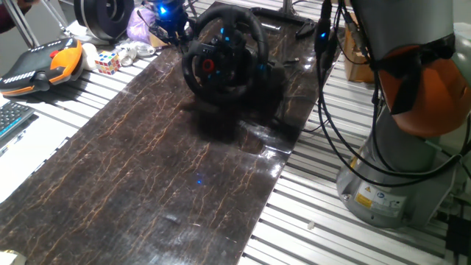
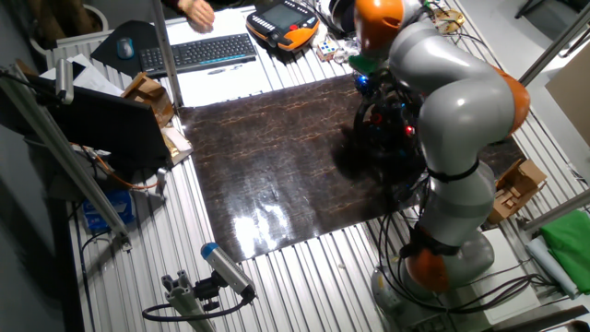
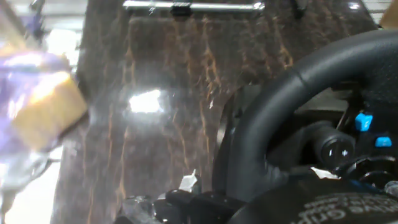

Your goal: Rotate the steering wheel 90 degrees clockwise

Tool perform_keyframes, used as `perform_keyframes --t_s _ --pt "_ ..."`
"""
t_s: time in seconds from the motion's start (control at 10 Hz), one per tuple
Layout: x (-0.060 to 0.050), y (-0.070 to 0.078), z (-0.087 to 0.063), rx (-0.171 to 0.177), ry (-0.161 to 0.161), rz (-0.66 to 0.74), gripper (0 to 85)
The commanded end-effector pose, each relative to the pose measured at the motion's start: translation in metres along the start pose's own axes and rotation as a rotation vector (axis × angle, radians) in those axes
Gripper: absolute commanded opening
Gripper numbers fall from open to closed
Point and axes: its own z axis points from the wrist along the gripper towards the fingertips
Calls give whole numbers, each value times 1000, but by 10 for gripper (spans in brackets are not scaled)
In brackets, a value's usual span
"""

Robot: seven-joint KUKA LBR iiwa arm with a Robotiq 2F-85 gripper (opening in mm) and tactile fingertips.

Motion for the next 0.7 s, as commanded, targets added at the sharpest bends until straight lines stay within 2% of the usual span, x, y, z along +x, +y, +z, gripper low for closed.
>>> perform_keyframes --t_s 0.0,0.1,0.2,0.3,0.6 --pt "1 -2 -1 -33 -2 -194 7" --pt "3 -3 -1 -48 -5 -232 7" --pt "6 -4 -1 -51 -25 -272 7" --pt "8 -5 -1 -57 -32 -295 7" --pt "11 -7 -1 -75 4 -312 7"
